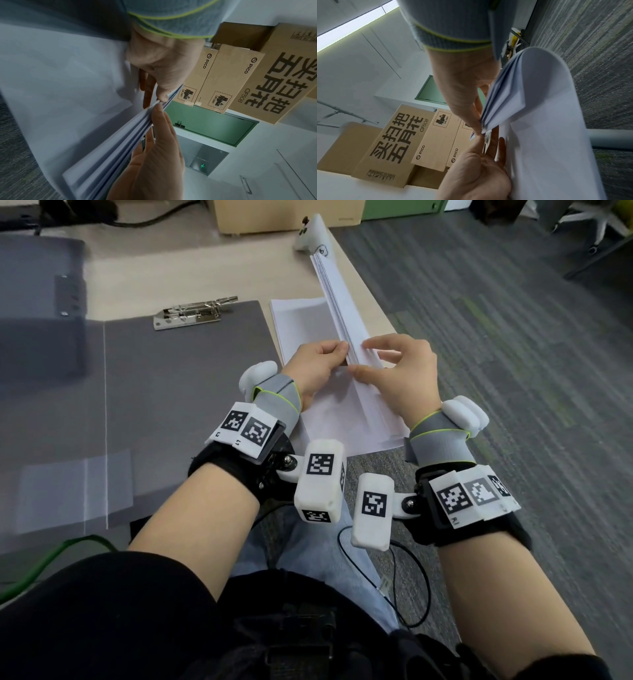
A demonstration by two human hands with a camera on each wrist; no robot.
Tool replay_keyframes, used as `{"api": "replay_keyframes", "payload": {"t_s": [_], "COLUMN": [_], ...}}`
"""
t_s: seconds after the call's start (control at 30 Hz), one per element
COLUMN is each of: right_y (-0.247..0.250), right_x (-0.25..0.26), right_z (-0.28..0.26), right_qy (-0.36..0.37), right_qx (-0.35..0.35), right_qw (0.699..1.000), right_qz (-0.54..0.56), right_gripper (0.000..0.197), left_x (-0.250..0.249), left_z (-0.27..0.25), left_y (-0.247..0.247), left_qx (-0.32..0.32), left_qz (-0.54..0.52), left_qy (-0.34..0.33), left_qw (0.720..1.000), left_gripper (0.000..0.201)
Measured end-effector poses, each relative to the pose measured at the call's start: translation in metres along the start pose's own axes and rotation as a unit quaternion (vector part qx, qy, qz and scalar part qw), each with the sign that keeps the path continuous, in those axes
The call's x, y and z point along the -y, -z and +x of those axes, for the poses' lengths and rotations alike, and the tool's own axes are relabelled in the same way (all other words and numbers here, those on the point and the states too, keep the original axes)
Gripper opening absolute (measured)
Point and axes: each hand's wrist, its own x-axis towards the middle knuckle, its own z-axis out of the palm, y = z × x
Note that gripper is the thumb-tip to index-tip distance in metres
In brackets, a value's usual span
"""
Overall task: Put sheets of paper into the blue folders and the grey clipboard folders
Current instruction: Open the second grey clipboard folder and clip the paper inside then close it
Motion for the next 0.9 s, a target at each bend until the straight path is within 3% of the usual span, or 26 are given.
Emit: {"api": "replay_keyframes", "payload": {"t_s": [0.43, 0.6, 0.67, 0.77, 0.9], "right_y": [0.009, 0.018, 0.018, 0.006, -0.013], "right_x": [-0.005, -0.01, -0.009, -0.005, -0.007], "right_z": [0.003, 0.008, 0.004, -0.005, -0.007], "right_qy": [0.005, 0.026, 0.069, 0.031, -0.018], "right_qx": [-0.01, -0.079, -0.047, 0.054, 0.06], "right_qw": [1.0, 0.979, 0.974, 0.979, 0.967], "right_qz": [0.015, -0.187, -0.209, -0.196, -0.246], "right_gripper": [0.031, 0.043, 0.055, 0.076, 0.069], "left_x": [0.002, 0.0, -0.002, -0.004, -0.015], "left_z": [0.001, 0.001, 0.0, -0.001, -0.003], "left_y": [-0.01, -0.008, -0.009, -0.009, -0.007], "left_qx": [-0.038, -0.035, -0.028, -0.021, 0.0], "left_qz": [0.021, 0.002, -0.017, -0.032, -0.027], "left_qy": [0.033, 0.035, 0.033, 0.038, 0.052], "left_qw": [0.998, 0.999, 0.999, 0.999, 0.998], "left_gripper": [0.025, 0.026, 0.027, 0.027, 0.025]}}
